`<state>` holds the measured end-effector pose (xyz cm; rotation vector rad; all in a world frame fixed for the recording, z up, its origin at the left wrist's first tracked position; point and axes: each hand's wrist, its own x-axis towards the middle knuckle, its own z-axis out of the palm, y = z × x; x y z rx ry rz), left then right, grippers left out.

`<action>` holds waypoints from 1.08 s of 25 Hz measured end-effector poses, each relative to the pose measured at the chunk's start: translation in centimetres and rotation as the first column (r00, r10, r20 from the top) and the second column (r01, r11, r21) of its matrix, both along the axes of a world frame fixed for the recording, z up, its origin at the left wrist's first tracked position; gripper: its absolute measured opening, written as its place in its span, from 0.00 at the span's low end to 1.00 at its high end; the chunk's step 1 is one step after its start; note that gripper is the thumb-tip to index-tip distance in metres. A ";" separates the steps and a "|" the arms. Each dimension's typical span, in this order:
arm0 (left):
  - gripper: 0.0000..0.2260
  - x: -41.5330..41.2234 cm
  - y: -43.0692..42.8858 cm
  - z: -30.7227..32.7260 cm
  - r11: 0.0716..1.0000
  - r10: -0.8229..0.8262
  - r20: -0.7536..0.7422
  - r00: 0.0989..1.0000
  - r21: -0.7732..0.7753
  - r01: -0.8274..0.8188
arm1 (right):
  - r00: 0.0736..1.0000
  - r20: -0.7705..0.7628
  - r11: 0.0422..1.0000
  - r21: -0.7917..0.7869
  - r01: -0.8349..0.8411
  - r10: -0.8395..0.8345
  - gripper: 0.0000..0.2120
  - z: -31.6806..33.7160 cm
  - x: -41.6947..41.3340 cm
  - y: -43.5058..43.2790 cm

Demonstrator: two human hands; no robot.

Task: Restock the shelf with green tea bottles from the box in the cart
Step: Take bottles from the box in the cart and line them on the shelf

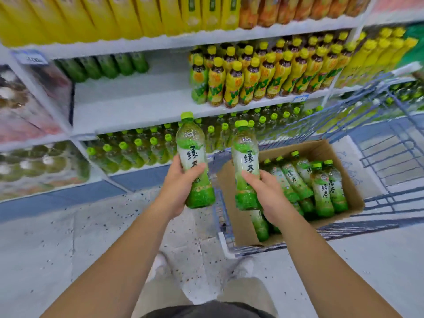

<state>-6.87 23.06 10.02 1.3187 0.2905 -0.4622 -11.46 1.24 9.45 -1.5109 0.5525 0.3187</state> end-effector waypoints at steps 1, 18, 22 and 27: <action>0.24 0.4 2.4 0.9 1.000 -0.019 0.025 1.000 0.025 0.018 | 1.000 0.019 1.000 0.012 0.005 -0.005 0.33 0.7 0.3 2.2; 0.29 16.7 20.4 0.9 0.935 -0.135 0.300 0.944 0.353 0.022 | 0.984 0.178 0.988 0.151 -0.040 0.012 0.13 -1.9 18.1 20.9; 0.27 22.5 21.2 -3.2 0.911 -0.119 0.299 0.947 0.411 -0.016 | 0.977 0.210 0.990 0.134 -0.051 0.022 0.13 -5.8 24.3 21.5; 0.23 29.0 21.9 -9.4 0.884 -0.144 0.290 0.946 0.467 -0.009 | 0.962 0.269 0.984 0.150 -0.095 0.052 0.13 -12.1 30.7 22.7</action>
